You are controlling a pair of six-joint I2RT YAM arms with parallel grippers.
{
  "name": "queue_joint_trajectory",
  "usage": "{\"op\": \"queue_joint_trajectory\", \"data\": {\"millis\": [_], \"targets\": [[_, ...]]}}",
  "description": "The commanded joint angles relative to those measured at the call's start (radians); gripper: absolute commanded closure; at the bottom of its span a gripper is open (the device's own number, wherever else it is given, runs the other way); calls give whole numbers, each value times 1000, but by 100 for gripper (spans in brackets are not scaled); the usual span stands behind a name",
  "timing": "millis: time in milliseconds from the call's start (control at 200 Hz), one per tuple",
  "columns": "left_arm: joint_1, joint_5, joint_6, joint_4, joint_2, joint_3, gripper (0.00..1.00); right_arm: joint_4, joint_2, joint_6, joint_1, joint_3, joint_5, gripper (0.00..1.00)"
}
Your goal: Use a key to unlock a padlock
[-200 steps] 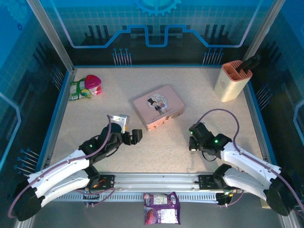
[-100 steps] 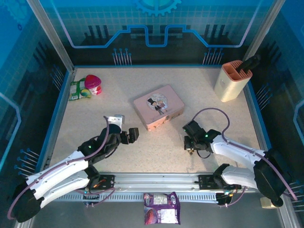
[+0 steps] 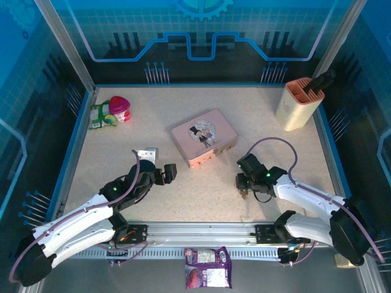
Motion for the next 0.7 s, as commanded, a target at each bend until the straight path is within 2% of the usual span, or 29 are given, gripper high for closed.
{"op": "queue_joint_trajectory", "data": {"millis": [0, 140, 195, 310, 385, 455, 540, 635, 695], "targets": [[-1, -57, -14, -8, -20, -3, 7, -44, -72, -28, -11, 40, -1, 66], [-2, -110, 3, 47, -48, -10, 2, -61, -218, -79, -18, 59, 39, 60], [-2, -139, 23, 103, -58, -26, 1, -73, -291, -118, -28, 68, 95, 57], [0, -231, 61, 214, -60, -43, 1, -82, -460, -158, -57, 65, 226, 43], [1, -325, 90, 258, -41, -33, 1, -31, -566, -190, -74, 35, 234, 39], [1, -464, 87, 267, -16, -12, 1, 53, -651, -245, -80, -21, 192, 38], [10, -582, 111, 345, 4, -21, 1, 111, -715, -241, -81, -95, 204, 35], [38, -570, 206, 474, 25, -52, 1, 116, -755, -220, -83, -151, 240, 34], [67, -580, 203, 499, 42, -63, 1, 114, -776, -210, -85, -174, 261, 33]]}}
